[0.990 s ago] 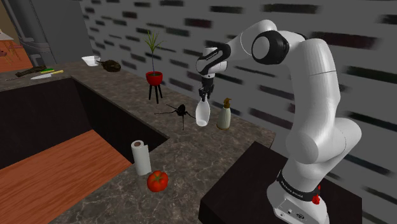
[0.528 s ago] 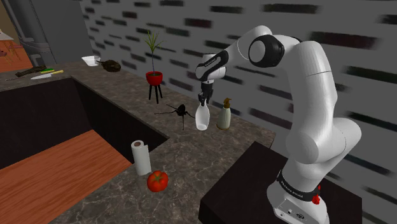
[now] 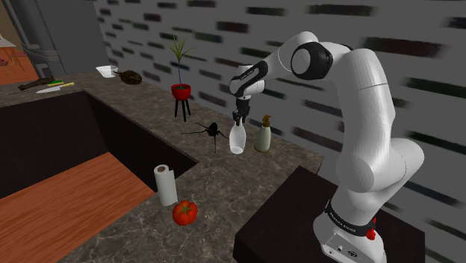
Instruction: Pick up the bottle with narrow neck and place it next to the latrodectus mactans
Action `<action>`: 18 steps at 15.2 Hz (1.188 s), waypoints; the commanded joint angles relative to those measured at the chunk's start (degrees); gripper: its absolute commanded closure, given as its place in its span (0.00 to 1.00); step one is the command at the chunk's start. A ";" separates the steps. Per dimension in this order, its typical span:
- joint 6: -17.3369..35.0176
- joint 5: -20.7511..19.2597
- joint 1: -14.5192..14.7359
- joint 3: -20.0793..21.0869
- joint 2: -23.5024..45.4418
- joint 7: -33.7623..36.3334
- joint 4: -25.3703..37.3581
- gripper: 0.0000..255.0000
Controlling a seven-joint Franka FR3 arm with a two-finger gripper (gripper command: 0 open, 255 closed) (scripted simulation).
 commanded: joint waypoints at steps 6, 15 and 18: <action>0.01 0.00 0.00 0.00 -0.02 0.00 0.01 0.00; -5.03 0.31 -0.08 0.23 -4.21 -0.19 0.87 0.00; -5.03 0.31 -0.08 0.23 -4.21 -0.19 0.87 0.00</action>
